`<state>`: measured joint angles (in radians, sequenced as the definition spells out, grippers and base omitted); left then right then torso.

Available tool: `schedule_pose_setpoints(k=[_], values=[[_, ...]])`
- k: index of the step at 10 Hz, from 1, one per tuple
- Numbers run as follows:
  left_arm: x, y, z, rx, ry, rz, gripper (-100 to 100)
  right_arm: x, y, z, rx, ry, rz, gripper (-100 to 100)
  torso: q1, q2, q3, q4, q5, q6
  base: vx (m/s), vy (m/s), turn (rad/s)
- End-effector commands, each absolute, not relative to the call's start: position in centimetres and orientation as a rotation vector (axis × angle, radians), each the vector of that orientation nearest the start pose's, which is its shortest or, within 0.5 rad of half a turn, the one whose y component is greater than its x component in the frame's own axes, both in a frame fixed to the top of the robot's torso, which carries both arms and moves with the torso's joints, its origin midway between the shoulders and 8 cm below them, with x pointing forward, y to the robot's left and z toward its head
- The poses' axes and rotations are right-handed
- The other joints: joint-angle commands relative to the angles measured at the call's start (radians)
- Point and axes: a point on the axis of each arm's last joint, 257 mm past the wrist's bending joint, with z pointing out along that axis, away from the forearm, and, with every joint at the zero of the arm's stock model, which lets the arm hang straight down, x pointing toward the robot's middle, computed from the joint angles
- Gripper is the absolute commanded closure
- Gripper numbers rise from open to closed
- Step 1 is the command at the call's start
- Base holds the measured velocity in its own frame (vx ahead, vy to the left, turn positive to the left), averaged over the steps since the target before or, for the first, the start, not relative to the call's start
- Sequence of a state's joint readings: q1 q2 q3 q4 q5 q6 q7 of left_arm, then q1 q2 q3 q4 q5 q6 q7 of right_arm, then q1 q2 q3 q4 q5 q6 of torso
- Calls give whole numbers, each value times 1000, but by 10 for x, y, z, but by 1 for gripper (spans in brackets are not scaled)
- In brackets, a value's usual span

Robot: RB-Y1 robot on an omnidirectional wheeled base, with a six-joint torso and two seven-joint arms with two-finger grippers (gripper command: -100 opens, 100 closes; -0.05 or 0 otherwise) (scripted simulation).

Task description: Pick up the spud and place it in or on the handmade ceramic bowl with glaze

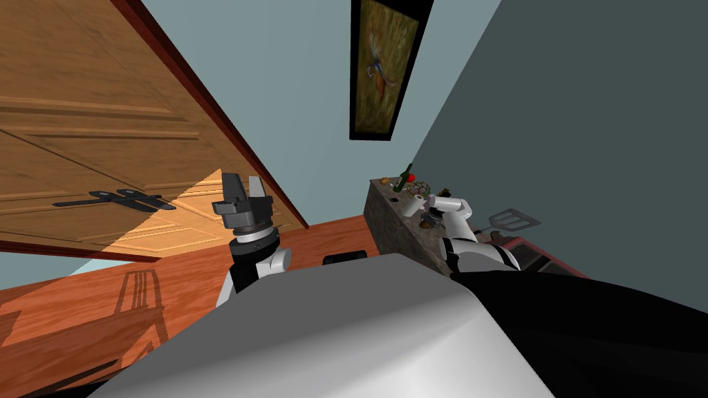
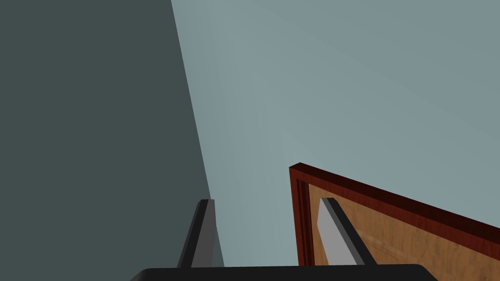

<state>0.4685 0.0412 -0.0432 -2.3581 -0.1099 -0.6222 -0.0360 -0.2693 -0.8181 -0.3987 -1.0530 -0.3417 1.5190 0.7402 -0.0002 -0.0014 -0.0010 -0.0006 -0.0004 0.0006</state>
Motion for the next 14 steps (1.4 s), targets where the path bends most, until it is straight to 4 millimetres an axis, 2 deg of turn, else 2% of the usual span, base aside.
schedule_pose_setpoints(k=[1,2,3,4,5,6,7,8,9,10,12,14], values=[[308,234,85,-368,554,-1304,0,304,-651,-325,1863,2246,-342,0,0,0,0,0,0,0,0,0,0],[308,234,85,-368,554,-1304,0,304,-651,-317,1862,2247,-342,100,0,0,0,0,0,0,8,23,-14],[308,234,85,-368,554,-1304,0,304,-652,-312,1861,2248,-343,100,1,0,0,0,1,0,9,41,-17],[308,234,85,-368,554,-1304,0,304,-652,-316,1860,2246,-342,100,3,0,0,0,1,0,3,19,-6],[308,234,85,-368,554,-1304,0,304,-652,-315,1861,2246,-342,0,2,0,0,0,1,0,0,0,0],[308,234,85,-368,554,-1304,0,322,-676,-273,1804,2169,-365,100,1,0,0,0,0,0,-38,8,-30],[308,234,85,-368,554,-1304,0,329,-693,-244,1768,2120,-393,100,1,2,2,2,3,1,-60,-7,-52],[308,234,85,-368,554,-1304,0,326,-694,-245,1769,2121,-402,100,1,5,3,2,3,1,-42,-14,-17],[308,234,85,-368,554,-1304,0,334,-705,-220,1737,2083,-419,100,0,4,3,2,1,0,-28,-7,14],[308,234,85,-368,554,-1304,0,334,-705,-220,1737,2083,-419,100,0,3,3,2,2,1,-10,-12,0],[308,234,85,-368,554,-1304,0,340,-724,-182,1682,2028,-478,100,1,3,2,2,2,0,-18,0,3],[308,234,85,-368,554,-1304,0,340,-738,-154,1638,1994,-545,100,2,3,2,2,2,0,-25,1,31]])
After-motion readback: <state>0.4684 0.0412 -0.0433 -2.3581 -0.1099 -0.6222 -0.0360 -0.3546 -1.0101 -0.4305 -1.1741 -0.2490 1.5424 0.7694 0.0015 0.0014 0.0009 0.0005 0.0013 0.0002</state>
